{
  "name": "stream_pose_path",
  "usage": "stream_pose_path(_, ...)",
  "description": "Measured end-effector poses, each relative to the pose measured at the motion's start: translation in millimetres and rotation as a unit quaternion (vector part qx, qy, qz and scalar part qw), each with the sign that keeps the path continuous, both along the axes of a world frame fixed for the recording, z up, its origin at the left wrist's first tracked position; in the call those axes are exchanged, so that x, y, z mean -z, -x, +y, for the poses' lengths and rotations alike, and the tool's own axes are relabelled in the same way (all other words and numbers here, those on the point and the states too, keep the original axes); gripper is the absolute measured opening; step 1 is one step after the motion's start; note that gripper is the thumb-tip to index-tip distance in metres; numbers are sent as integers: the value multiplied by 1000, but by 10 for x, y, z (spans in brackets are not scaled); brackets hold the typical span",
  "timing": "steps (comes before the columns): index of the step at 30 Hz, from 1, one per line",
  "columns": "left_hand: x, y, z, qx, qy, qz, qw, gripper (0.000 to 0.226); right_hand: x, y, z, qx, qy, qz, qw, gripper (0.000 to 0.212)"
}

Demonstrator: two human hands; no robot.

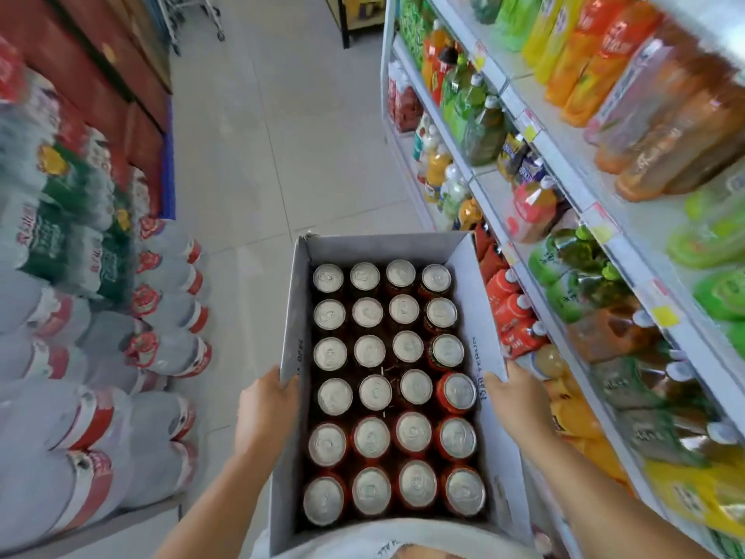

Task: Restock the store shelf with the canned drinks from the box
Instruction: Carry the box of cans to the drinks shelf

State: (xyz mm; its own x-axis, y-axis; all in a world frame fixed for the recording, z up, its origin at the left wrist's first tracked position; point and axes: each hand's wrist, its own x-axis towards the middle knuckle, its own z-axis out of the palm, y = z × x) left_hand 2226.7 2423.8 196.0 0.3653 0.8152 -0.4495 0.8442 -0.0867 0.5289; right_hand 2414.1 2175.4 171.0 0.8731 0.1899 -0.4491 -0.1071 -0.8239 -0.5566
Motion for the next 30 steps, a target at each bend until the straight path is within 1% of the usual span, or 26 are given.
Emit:
stream_pose_path(6, 251, -876, 725, 11, 23, 8, 1000, 17, 236, -829, 666, 14, 14, -5, 1000, 25)
stream_pose_path(13, 713, -2226, 2053, 70, 55, 36, 995, 18, 619, -1902, 1782, 47, 81, -2, 996, 24)
stream_pose_path(16, 912, -2814, 2617, 90, 77, 38, 992, 22, 862, -2410, 2269, 46, 91, 4, 995, 26)
stream_pose_path(18, 969, -3061, 2818, 95, 89, 43, 991, 19, 967, -2637, 2489, 43, 97, -2, 994, 29)
stream_pose_path(20, 1220, -3348, 3065, 77, 100, 46, 991, 18, 1142, -2939, 2763, 54, 95, -4, 994, 30)
stream_pose_path(23, 1687, -3688, 3326, 43, 112, 63, 991, 16, 1526, -3399, 3110, 44, 93, 10, 995, 21)
stream_pose_path(25, 2097, -3913, 3452, 26, 115, 64, 991, 14, 1927, -3732, 3276, 16, 91, 11, 996, 21)
stream_pose_path(30, 3282, -4352, 3620, -27, 119, 69, 990, 10, 3153, -4409, 3604, -42, 124, 11, 991, 26)
